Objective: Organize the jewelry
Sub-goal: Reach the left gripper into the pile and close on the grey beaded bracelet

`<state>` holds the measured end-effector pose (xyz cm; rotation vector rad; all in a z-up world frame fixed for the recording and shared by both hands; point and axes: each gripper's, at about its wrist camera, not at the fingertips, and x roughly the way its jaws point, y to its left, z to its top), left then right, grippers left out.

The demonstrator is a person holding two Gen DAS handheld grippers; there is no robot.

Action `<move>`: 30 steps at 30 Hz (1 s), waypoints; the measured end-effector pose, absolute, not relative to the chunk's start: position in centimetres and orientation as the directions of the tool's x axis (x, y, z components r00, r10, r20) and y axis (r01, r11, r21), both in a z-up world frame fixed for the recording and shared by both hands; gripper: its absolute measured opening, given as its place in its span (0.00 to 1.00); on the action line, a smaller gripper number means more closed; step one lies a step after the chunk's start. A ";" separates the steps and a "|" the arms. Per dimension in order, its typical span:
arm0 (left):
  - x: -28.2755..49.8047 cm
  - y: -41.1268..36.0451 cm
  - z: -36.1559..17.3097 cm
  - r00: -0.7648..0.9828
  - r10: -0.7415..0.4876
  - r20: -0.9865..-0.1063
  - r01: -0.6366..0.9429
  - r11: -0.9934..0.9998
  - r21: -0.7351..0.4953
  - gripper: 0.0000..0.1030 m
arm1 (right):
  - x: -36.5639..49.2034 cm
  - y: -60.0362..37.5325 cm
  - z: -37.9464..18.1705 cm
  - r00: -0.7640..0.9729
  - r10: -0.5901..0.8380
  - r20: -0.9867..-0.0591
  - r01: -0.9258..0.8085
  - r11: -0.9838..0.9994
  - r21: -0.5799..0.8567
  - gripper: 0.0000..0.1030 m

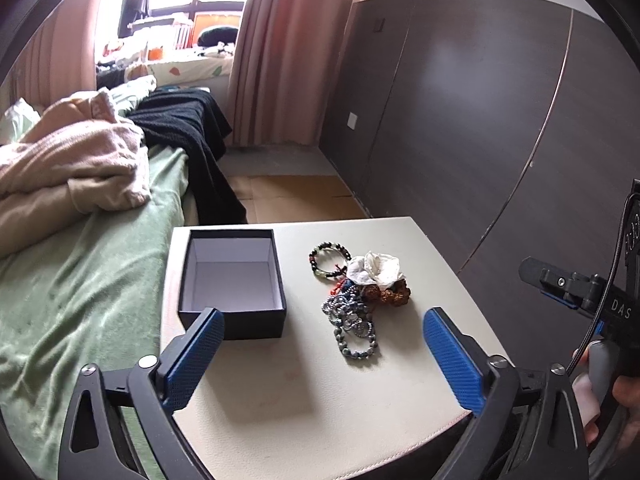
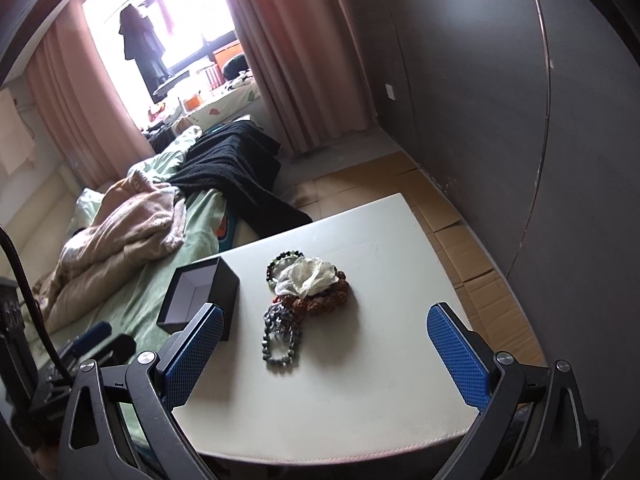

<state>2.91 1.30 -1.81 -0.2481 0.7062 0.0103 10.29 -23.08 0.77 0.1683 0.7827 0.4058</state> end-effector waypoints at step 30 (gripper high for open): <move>11.9 -2.8 -12.7 0.522 -0.120 -0.844 -0.064 0.982 -0.180 0.36 | 16.8 -25.5 -4.3 0.498 0.490 -0.716 -0.081 0.848 0.524 0.97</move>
